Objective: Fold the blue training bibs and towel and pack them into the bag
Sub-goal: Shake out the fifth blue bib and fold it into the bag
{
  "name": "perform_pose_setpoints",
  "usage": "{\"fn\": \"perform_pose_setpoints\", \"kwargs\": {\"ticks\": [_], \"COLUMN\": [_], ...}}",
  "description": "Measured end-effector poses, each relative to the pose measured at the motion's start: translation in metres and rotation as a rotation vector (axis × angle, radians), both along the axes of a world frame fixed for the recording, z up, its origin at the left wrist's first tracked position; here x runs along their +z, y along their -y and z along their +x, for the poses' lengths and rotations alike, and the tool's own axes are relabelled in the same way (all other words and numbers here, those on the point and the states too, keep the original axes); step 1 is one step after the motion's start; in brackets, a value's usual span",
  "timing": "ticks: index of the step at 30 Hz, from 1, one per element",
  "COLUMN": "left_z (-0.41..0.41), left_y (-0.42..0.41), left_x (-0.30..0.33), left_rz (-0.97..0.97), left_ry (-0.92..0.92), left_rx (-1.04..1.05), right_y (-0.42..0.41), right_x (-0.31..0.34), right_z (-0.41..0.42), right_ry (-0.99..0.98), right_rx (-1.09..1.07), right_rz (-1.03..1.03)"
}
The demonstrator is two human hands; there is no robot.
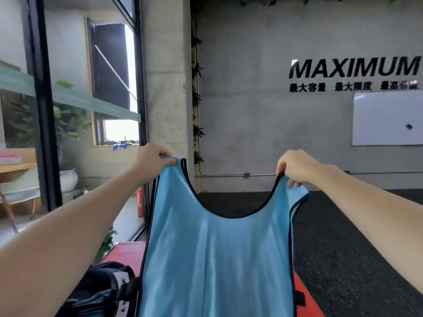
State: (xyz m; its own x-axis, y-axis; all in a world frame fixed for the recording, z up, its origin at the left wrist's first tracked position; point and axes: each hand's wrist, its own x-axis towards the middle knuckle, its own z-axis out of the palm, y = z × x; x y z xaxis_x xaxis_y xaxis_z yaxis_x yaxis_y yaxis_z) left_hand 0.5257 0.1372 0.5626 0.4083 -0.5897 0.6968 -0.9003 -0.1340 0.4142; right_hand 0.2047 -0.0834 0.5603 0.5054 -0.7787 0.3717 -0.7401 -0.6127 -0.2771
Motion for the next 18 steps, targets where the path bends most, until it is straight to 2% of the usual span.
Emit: {"fn": "perform_pose_setpoints", "kwargs": {"ticks": [4, 13, 18], "left_z": [0.041, 0.112, 0.12], "left_y": [0.055, 0.174, 0.226], "left_x": [-0.07, -0.213, -0.258], "left_rz": [0.162, 0.402, 0.435], "left_ry": [-0.098, -0.187, -0.199], "left_rx": [0.028, 0.146, 0.218], "right_y": [0.061, 0.176, 0.208], "right_x": [-0.068, -0.222, -0.271], "right_z": [0.046, 0.141, 0.178], "right_ry": [-0.114, -0.129, -0.177], "right_rx": [0.008, 0.017, -0.015], "right_rz": [-0.027, 0.033, 0.094]}}
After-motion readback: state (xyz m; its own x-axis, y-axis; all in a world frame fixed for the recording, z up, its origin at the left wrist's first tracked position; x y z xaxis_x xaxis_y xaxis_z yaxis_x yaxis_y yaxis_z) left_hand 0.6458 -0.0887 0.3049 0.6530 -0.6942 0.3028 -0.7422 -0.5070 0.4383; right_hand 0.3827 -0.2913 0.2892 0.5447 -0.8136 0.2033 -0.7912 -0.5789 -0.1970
